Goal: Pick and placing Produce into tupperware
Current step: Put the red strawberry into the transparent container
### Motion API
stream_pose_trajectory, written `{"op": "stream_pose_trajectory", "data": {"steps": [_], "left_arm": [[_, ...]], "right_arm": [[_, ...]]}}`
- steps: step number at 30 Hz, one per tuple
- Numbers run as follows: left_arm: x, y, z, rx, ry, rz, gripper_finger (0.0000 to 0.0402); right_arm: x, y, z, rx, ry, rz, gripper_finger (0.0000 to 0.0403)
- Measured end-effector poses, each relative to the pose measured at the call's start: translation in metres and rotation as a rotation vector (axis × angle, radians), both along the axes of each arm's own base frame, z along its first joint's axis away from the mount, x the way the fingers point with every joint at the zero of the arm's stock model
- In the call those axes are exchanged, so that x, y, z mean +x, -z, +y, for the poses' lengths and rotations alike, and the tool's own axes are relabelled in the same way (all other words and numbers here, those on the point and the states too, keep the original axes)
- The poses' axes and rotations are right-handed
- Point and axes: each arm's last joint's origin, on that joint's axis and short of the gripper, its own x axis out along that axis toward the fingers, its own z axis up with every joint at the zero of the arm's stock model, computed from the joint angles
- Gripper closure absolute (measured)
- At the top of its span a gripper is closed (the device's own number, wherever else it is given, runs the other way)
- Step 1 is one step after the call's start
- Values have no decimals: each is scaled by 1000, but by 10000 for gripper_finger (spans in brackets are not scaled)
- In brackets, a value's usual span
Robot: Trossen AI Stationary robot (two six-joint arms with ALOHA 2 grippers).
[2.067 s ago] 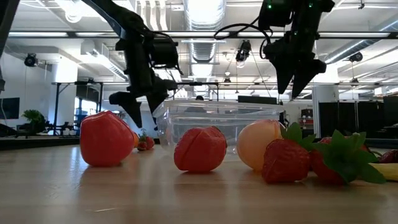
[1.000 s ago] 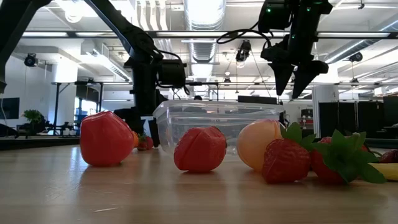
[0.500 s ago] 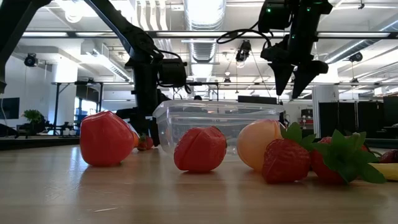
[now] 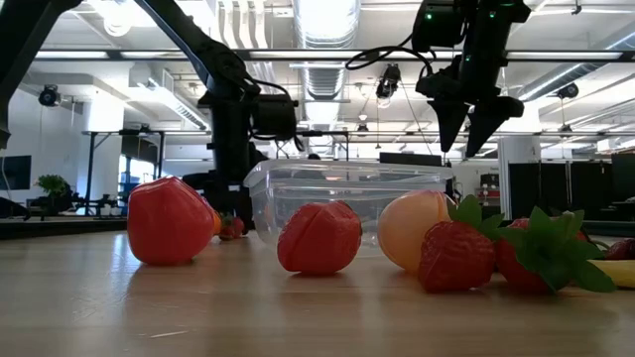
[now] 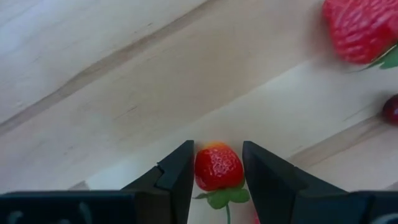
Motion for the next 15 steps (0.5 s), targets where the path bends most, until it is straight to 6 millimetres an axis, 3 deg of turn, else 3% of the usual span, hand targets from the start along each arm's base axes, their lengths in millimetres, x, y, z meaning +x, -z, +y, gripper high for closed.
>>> {"op": "stream_pose_trajectory", "data": {"steps": [15], "left_arm": [[-2,0,-2,19,44,42,281]], "right_arm": [[0,0,0,-15,2,6,138]]}}
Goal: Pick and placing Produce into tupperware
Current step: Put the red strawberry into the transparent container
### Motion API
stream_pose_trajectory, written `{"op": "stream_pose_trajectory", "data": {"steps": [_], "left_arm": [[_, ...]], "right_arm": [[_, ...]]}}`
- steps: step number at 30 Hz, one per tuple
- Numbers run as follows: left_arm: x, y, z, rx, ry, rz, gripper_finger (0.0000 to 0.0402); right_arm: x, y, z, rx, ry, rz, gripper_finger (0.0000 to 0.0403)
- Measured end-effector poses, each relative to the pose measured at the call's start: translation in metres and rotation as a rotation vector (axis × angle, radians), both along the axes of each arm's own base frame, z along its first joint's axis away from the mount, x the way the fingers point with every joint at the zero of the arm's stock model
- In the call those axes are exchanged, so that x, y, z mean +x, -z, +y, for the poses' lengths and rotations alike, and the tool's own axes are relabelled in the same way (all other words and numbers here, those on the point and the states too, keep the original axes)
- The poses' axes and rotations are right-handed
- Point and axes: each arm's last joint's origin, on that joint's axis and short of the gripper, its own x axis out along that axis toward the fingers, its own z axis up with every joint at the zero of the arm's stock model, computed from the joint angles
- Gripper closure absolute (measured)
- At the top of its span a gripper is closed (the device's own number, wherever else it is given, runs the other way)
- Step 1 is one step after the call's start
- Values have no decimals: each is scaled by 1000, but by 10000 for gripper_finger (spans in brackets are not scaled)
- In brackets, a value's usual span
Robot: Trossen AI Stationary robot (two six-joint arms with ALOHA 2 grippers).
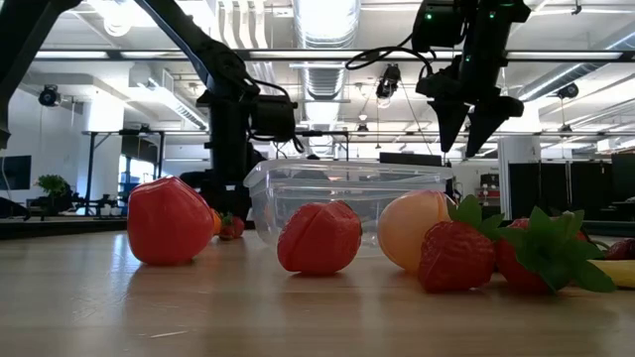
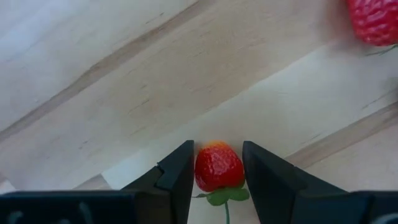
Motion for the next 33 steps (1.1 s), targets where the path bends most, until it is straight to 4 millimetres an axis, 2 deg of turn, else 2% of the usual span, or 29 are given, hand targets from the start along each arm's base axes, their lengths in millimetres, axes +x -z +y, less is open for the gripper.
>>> {"op": "stream_pose_trajectory", "data": {"steps": [6,16,19,24,33], "left_arm": [[2,0,-2,40,41,13,268],[1,0,-3,36,63,26,176],[1,0,-3,25,64,22,162],[1,0,-3,19,65,19,173],[-2,-1,-5,0,65,58,241]], "right_arm": [[0,0,0,-3,-10,3,138],[0,0,0,-7,-23,4,138],[0,0,0,-7,-25,5,138],[0,0,0,-12,-46,11,138],[0,0,0,-13,-50,11,138]]}}
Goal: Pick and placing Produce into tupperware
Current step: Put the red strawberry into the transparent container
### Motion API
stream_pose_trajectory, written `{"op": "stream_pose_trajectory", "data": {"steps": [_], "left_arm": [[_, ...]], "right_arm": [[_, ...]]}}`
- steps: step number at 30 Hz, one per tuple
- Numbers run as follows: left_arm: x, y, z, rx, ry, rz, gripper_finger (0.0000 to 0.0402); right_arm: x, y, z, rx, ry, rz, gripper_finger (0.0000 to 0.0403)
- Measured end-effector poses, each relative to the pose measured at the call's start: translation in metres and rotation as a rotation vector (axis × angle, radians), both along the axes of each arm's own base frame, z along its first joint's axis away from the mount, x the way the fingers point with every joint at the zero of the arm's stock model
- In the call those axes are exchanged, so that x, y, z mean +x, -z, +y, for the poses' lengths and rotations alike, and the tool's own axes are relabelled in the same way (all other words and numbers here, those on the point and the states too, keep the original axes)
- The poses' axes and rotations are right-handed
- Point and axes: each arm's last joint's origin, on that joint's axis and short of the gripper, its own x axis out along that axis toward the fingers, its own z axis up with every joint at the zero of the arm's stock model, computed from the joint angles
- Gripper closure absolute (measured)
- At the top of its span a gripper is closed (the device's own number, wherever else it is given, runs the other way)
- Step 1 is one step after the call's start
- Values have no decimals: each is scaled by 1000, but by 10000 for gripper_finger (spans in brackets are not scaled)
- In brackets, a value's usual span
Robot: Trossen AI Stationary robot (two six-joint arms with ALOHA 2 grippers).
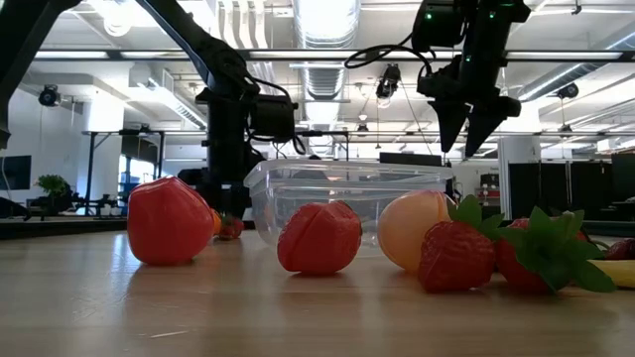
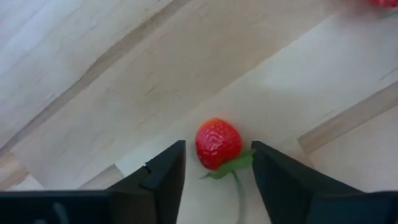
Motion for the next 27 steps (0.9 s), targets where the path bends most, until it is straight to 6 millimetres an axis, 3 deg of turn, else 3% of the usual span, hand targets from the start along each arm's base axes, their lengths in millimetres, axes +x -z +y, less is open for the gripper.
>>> {"op": "stream_pose_trajectory", "data": {"steps": [16,21,27], "left_arm": [[2,-9,-1,-19,7,13,315],[9,-43,-8,12,76,-106,312],[20,-95,-40,19,384,-400,307]], "right_arm": [[0,0,0,-2,-6,1,138],[0,0,0,-1,-7,2,138],[-1,0,1,2,-45,17,138]]}}
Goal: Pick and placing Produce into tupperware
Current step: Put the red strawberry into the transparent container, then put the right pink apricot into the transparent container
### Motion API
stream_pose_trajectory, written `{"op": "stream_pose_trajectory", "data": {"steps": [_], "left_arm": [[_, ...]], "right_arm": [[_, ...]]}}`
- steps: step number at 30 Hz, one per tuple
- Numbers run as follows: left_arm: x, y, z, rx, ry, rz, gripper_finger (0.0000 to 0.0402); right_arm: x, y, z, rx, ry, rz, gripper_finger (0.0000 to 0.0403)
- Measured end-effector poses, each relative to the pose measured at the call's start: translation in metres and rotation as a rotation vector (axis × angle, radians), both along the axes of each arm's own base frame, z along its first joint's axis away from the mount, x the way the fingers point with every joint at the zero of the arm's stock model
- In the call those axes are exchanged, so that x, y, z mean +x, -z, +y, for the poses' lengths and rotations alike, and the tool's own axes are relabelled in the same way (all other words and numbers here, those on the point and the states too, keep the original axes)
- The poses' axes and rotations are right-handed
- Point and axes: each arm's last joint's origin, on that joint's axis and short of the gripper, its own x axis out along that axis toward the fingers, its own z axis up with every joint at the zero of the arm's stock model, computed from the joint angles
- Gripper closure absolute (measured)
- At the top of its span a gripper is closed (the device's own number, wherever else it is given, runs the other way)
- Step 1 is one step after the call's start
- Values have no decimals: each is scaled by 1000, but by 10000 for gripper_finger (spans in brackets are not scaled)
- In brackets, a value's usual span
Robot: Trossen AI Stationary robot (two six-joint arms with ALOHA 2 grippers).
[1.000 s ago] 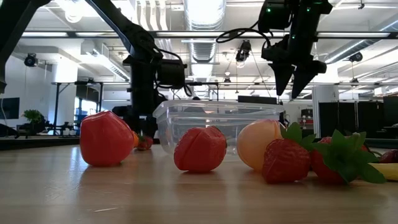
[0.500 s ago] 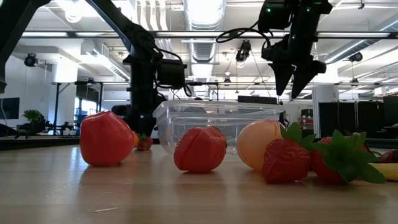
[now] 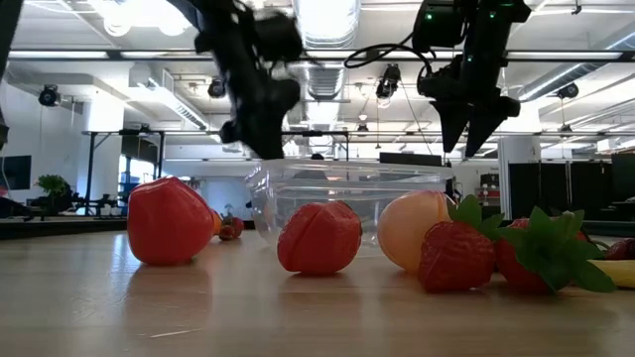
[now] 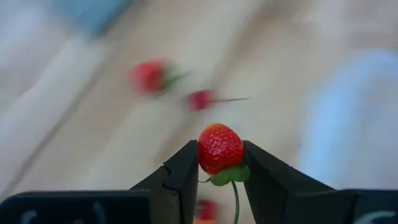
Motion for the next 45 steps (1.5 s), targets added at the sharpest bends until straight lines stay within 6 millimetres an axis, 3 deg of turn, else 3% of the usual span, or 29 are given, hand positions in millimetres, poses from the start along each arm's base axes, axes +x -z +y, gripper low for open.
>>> {"op": "stream_pose_trajectory", "data": {"steps": [3,7,16,27,37,41,45], "left_arm": [[5,-18,-22,3,109,-149,307],[11,-23,-48,25,183,-217,306],[35,14,-97,-1,326,-156,306],[33,27,-111,-38,280,-56,294],[28,31,-110,-53,223,11,185],[25,28,-111,-33,257,12,162],[17,12,-109,67,284,1,160]], "right_arm": [[-1,-1,1,24,-31,-10,138],[-4,-5,3,27,-44,-22,138],[-33,-36,11,-78,-42,-117,138],[-74,-65,24,-136,63,-268,138],[-74,-63,25,-99,103,-282,138],[-67,-60,34,-79,-71,-251,138],[-59,-54,50,-82,-289,-187,138]]}}
